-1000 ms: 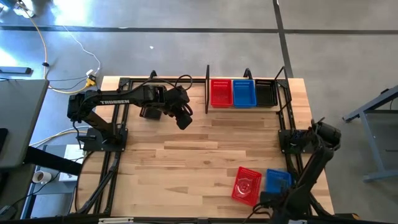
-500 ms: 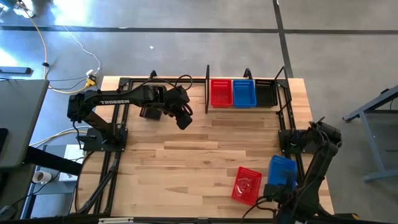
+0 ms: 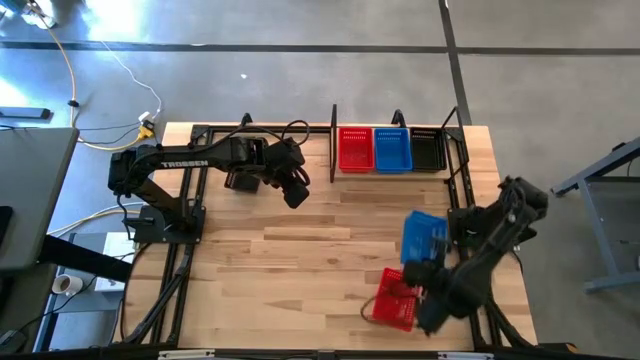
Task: Stack baskets on shelf by color
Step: Stack the blue bin on top of the blue bins on the shelf
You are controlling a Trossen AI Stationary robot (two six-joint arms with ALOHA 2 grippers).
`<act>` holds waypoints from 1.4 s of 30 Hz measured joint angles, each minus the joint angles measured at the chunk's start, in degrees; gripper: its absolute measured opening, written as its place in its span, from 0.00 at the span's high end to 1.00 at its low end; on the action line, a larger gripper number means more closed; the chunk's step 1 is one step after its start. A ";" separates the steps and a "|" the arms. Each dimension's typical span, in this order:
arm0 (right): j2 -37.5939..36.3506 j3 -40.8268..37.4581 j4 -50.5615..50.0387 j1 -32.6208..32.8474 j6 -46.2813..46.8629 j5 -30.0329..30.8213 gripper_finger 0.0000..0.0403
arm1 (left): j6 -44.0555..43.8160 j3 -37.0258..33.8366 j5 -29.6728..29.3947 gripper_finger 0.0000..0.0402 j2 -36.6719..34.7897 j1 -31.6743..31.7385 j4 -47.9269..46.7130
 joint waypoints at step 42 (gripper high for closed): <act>-23.95 -19.16 21.99 -66.19 -86.10 4.24 1.00 | -0.60 0.00 -2.65 0.70 0.00 0.15 0.27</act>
